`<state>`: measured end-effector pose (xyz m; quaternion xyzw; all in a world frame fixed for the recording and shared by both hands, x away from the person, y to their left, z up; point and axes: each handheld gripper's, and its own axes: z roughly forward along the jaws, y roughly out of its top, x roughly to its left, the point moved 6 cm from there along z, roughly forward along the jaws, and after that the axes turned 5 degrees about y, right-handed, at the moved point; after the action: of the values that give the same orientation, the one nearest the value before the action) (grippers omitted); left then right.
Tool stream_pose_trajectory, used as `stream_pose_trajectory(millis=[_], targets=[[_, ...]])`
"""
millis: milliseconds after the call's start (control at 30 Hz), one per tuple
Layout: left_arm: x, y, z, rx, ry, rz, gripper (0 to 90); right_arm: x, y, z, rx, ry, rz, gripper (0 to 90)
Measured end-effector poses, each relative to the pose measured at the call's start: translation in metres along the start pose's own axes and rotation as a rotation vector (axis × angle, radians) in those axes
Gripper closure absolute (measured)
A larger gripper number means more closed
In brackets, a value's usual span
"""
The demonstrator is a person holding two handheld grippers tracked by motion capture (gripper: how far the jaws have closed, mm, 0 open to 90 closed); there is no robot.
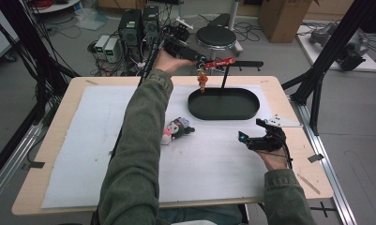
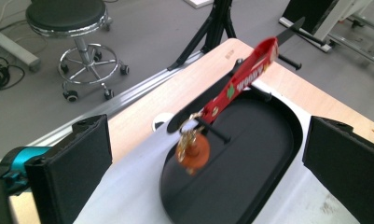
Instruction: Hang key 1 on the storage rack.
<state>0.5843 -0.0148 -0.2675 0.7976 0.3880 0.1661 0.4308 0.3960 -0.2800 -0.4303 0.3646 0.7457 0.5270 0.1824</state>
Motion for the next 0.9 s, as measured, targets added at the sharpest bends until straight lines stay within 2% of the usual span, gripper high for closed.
stream_pose_trajectory(millis=[233,400,900], targets=[[0.006,-0.012,-0.010,0.003,-0.010,-0.013,1.7,0.000,0.000,0.001,0.005,-0.002,-0.005,0.5],[0.003,-0.021,-0.018,0.002,-0.022,0.003,1.7,0.000,-0.001,0.002,0.009,-0.002,-0.005,0.5],[0.013,-0.071,-0.047,0.019,-0.017,0.021,1.7,0.001,-0.002,0.002,0.023,-0.009,-0.016,0.5]])
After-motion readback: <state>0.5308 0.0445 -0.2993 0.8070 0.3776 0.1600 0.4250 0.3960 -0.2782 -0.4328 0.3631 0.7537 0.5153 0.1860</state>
